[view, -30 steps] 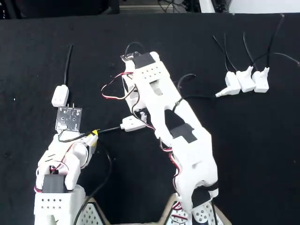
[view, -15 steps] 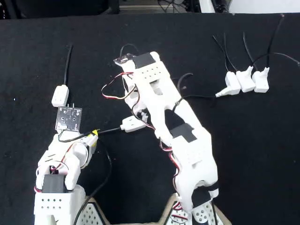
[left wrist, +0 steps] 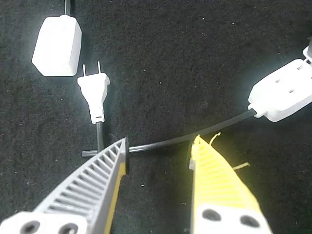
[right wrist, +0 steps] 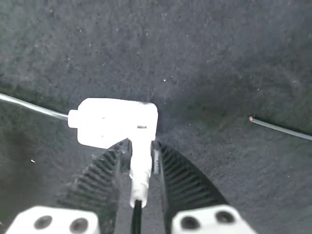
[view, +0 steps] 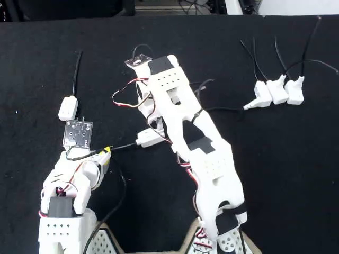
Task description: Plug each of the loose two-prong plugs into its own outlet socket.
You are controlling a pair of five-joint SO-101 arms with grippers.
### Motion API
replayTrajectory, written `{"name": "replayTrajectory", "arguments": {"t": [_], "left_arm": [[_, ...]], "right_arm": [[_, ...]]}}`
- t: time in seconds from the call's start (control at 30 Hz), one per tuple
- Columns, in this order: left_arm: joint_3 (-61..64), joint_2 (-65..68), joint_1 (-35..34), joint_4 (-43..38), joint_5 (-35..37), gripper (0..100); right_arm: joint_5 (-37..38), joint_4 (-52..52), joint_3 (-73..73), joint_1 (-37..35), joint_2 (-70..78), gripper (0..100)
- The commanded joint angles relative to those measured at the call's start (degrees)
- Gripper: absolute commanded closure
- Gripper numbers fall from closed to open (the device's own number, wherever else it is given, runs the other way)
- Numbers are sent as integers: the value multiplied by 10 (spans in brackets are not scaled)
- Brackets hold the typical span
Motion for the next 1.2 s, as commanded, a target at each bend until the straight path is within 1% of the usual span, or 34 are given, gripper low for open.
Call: {"name": "replayTrajectory", "arguments": {"t": [0.0, 0.2, 0.37, 0.5, 0.67, 0.8, 1.03, 1.17], "left_arm": [[-8, -4, 0, -3, -7, 784], [-8, -4, 0, -3, -7, 784], [-8, -4, 0, -3, -7, 784], [-6, -4, 0, -3, -7, 784], [-3, -4, -1, -4, -8, 784], [-3, -4, 0, -4, -8, 784], [-3, -4, 2, -4, -8, 784], [-1, -4, 0, -16, -8, 784]], "right_arm": [[10, 18, 7, -11, -8, 988], [11, 18, 112, -6, -108, 988], [43, 17, 184, -5, -197, 988], [44, 17, 196, -4, -233, 988], [67, 17, 197, 9, -236, 988], [113, 18, 241, 40, -240, 988], [182, 17, 324, 141, -249, 988], [222, 10, 382, 167, -277, 988]]}}
